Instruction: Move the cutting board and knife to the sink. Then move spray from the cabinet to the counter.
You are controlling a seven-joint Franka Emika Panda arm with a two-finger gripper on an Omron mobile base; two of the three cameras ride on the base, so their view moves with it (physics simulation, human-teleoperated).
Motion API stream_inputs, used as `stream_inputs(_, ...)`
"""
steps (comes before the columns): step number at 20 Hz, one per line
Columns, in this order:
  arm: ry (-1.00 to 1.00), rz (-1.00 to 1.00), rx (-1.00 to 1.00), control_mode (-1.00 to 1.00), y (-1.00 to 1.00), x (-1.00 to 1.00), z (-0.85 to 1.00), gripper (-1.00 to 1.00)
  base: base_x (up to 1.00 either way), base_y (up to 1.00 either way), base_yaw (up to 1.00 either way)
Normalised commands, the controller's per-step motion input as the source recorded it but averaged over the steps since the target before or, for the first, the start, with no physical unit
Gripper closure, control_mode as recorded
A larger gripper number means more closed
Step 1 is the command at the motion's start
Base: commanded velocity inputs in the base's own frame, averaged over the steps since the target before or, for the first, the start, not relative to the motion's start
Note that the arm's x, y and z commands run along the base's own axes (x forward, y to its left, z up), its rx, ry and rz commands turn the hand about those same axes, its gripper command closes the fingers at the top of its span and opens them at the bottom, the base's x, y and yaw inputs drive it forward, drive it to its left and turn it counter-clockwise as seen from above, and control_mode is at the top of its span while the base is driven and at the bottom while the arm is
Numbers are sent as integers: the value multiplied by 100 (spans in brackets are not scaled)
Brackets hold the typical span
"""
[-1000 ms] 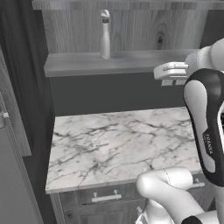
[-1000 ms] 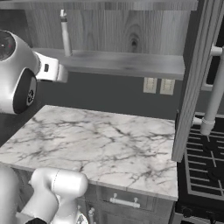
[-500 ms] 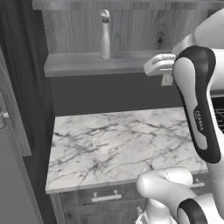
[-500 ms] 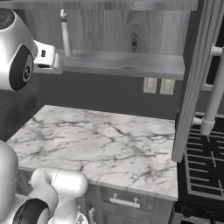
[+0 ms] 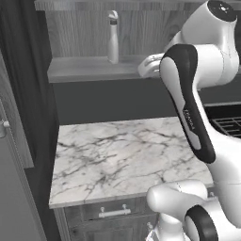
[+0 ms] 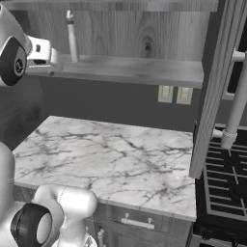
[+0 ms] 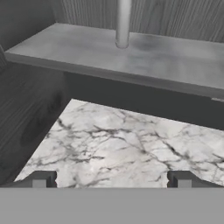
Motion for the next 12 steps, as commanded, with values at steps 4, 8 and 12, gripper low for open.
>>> stream_inputs(4,0,0,0,-100,0,47,0,-100,0,0,0)
stream_inputs(8,0,0,0,-100,2,53,0,-100,0,0,0)
stream_inputs(12,0,0,0,-100,8,63,0,-100,0,0,0)
